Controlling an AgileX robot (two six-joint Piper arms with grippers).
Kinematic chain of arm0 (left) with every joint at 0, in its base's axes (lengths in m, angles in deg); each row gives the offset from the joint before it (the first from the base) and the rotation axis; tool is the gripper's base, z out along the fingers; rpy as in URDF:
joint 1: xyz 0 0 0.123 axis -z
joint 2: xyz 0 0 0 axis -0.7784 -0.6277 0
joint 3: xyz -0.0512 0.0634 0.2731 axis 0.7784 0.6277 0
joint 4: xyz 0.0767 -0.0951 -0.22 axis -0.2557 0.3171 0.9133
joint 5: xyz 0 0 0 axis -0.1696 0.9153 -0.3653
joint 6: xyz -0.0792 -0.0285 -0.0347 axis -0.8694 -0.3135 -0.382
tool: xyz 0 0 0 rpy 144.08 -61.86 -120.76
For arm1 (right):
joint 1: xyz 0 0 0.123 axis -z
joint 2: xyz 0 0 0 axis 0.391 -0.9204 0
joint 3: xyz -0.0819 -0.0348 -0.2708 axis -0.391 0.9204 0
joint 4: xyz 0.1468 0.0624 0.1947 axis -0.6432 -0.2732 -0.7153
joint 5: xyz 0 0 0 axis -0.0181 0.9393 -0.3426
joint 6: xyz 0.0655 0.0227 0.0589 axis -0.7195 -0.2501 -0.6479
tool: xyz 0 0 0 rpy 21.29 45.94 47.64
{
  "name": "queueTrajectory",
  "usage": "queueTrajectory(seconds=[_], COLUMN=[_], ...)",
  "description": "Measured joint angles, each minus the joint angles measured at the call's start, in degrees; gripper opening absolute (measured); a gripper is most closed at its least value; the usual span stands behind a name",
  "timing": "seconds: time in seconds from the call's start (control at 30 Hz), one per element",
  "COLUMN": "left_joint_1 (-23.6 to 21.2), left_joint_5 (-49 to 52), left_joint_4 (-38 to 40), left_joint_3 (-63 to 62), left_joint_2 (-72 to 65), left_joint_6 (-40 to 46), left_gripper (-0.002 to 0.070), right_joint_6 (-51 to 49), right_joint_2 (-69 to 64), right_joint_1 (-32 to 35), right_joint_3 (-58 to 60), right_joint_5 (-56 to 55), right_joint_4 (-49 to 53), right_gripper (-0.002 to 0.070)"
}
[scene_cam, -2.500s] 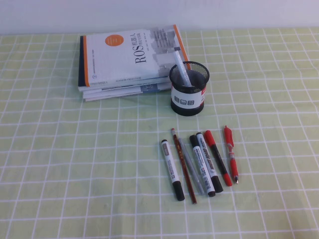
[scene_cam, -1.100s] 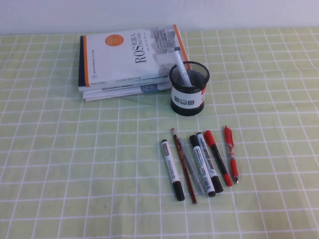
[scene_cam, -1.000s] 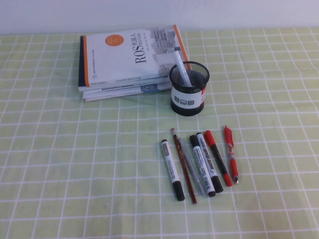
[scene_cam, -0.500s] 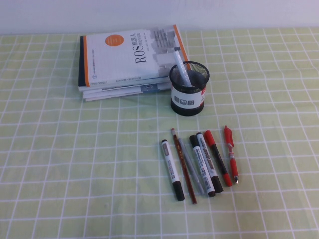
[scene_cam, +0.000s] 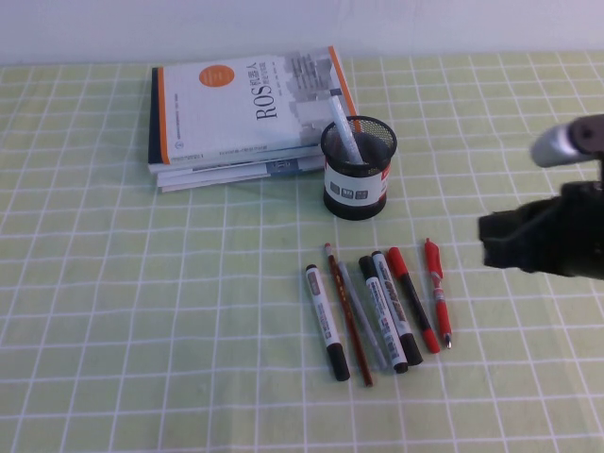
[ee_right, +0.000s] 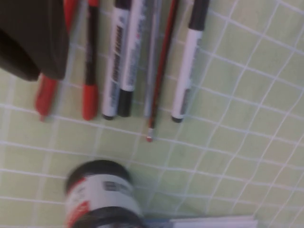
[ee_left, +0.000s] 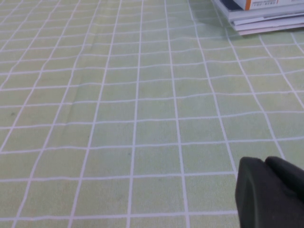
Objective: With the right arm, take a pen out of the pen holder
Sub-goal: 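Take a marker out of the pen holder and lay it on the table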
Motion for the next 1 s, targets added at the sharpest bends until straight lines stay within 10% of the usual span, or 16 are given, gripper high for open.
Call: queueTrajectory(seconds=[0.37,0.73,1.0], left_joint_1=[0.00,0.00,0.00], left_joint_5=[0.00,0.00,0.00], left_joint_4=[0.00,0.00,0.00], left_joint_3=[0.00,0.00,0.00], left_joint_2=[0.00,0.00,0.00], left_joint_6=[0.00,0.00,0.00], left_gripper=[-0.0006,-0.0006,-0.0006], right_joint_6=[-0.68,-16.43,-16.78], right_joint_2=[-21.70,-32.86,-39.33], right_joint_1=[-10.32,-11.25,-11.25], right_joint_3=[-20.21,-28.96,-34.51], right_joint_5=[-4.81,-19.53,-22.78], right_joint_4=[9.11,24.55,29.82], right_gripper=[0.0034,0.0394,0.0444])
